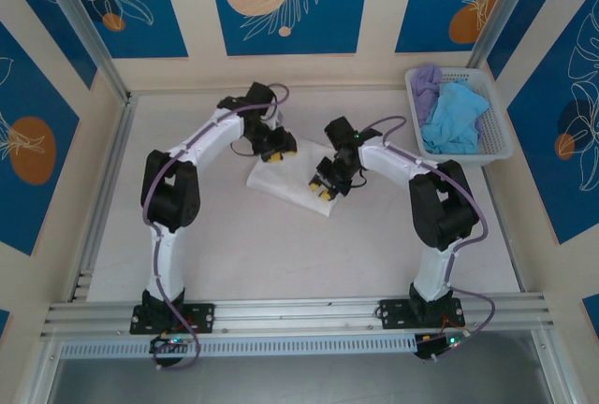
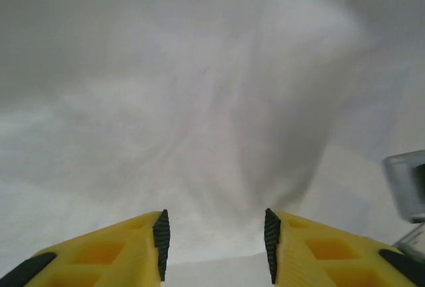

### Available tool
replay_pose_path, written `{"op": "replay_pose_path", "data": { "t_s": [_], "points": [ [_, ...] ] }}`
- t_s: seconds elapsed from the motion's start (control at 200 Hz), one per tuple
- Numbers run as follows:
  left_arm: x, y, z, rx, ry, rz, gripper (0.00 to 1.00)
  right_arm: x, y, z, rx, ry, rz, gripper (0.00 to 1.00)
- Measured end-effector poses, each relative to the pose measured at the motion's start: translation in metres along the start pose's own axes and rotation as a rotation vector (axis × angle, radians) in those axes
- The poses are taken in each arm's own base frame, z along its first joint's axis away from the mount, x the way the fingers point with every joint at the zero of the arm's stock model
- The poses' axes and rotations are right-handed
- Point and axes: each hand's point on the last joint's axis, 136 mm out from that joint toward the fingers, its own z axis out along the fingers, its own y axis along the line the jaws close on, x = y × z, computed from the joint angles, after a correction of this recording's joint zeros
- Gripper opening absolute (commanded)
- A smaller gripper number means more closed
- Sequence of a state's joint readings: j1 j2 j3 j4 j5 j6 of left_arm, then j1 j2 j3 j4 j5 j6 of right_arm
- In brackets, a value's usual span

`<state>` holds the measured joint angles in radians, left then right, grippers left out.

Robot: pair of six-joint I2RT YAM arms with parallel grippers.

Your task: Fold and stack the t-shirts

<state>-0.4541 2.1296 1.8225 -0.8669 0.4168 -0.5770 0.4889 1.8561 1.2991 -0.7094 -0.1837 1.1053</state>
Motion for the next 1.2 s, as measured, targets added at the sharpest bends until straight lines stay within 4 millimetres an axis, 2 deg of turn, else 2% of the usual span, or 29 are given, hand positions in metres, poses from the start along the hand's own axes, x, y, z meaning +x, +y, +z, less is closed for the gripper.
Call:
{"op": "replay_pose_path", "data": {
  "t_s": [0.155, 0.215, 0.305, 0.475, 0.55, 0.71, 0.77, 0.815, 0.88, 0.945, 1.055, 1.12, 1.2],
  "points": [
    [0.043, 0.054, 0.040, -0.094, 0.123, -0.036, 0.41, 0.014, -0.020, 0.025, 0.036, 0.034, 0.012, 0.23],
    [0.054, 0.063, 0.047, -0.091, 0.146, -0.043, 0.40, 0.015, -0.025, 0.029, 0.042, 0.038, 0.011, 0.21],
    [0.062, 0.063, 0.041, -0.068, 0.117, -0.012, 0.40, 0.016, -0.032, 0.034, 0.055, 0.045, -0.004, 0.20],
    [0.098, 0.072, 0.037, -0.045, 0.137, 0.002, 0.40, 0.024, -0.043, 0.040, 0.065, 0.068, -0.052, 0.19],
    [0.123, 0.075, 0.034, -0.045, 0.161, 0.003, 0.42, 0.033, -0.049, 0.040, 0.063, 0.071, -0.087, 0.19],
    [0.195, 0.077, 0.023, -0.055, 0.258, 0.007, 0.49, 0.069, -0.069, 0.040, 0.107, 0.095, -0.188, 0.19],
    [0.214, 0.077, 0.013, -0.062, 0.282, 0.009, 0.52, 0.081, -0.074, 0.036, 0.121, 0.099, -0.227, 0.20],
    [0.221, 0.078, 0.002, -0.069, 0.282, 0.005, 0.53, 0.088, -0.075, 0.031, 0.124, 0.095, -0.256, 0.20],
    [0.218, 0.077, -0.016, -0.072, 0.245, -0.001, 0.54, 0.093, -0.070, 0.018, 0.100, 0.074, -0.292, 0.21],
    [0.204, 0.077, -0.036, -0.075, 0.185, -0.020, 0.54, 0.092, -0.060, 0.001, 0.063, 0.040, -0.323, 0.22],
    [0.167, 0.080, -0.063, -0.073, 0.076, -0.067, 0.40, 0.083, -0.034, -0.023, -0.002, -0.015, -0.345, 0.20],
    [0.147, 0.082, -0.071, -0.074, 0.034, -0.086, 0.34, 0.070, -0.016, -0.033, -0.036, -0.044, -0.343, 0.17],
    [0.126, 0.087, -0.070, -0.086, 0.014, -0.105, 0.31, 0.052, 0.007, -0.036, -0.054, -0.064, -0.335, 0.16]
  ]
}}
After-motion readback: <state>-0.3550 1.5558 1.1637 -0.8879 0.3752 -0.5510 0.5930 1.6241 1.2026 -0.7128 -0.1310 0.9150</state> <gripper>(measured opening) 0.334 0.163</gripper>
